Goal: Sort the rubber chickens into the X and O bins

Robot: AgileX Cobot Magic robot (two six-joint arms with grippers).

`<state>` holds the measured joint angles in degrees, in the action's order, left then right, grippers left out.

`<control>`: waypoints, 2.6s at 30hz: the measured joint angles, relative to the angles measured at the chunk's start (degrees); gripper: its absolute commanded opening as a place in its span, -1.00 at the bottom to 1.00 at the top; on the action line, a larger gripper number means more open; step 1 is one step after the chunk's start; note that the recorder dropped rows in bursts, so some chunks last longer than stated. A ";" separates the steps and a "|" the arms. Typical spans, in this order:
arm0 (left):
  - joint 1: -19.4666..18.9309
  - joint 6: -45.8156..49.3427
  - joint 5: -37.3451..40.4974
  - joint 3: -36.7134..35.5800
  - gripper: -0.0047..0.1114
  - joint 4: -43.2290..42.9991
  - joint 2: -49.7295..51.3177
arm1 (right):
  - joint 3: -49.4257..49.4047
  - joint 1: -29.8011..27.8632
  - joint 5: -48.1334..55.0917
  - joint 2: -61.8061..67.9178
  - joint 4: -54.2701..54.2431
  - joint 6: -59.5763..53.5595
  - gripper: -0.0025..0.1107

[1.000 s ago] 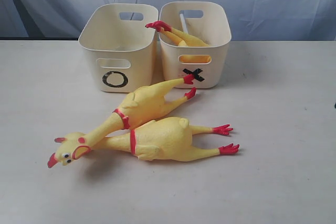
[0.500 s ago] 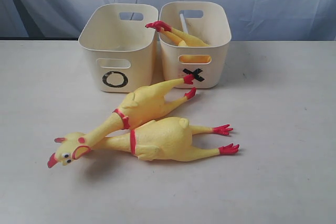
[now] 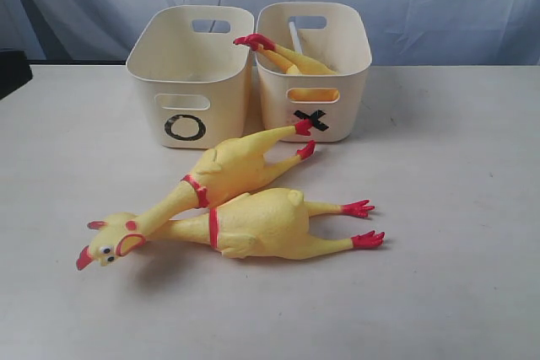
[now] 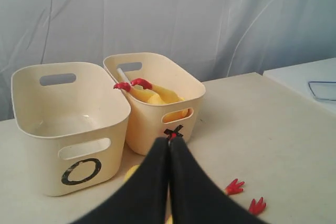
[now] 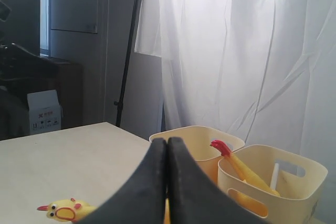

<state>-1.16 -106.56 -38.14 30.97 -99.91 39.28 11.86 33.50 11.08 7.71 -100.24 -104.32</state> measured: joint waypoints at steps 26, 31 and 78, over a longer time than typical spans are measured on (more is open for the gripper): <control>8.68 8.41 1.05 5.84 -0.56 -0.35 31.02 | 0.00 0.00 0.35 0.00 0.00 0.00 -0.97; 16.72 8.42 11.16 5.84 -0.56 -0.45 32.96 | 0.00 0.00 0.35 0.00 0.00 0.00 -0.97; 30.65 86.05 51.78 7.49 -0.26 86.29 39.18 | 0.00 0.00 1.16 0.00 0.00 0.07 -0.97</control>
<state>29.50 -20.52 13.63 38.47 -13.62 78.46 11.86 33.50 12.24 7.71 -100.24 -104.25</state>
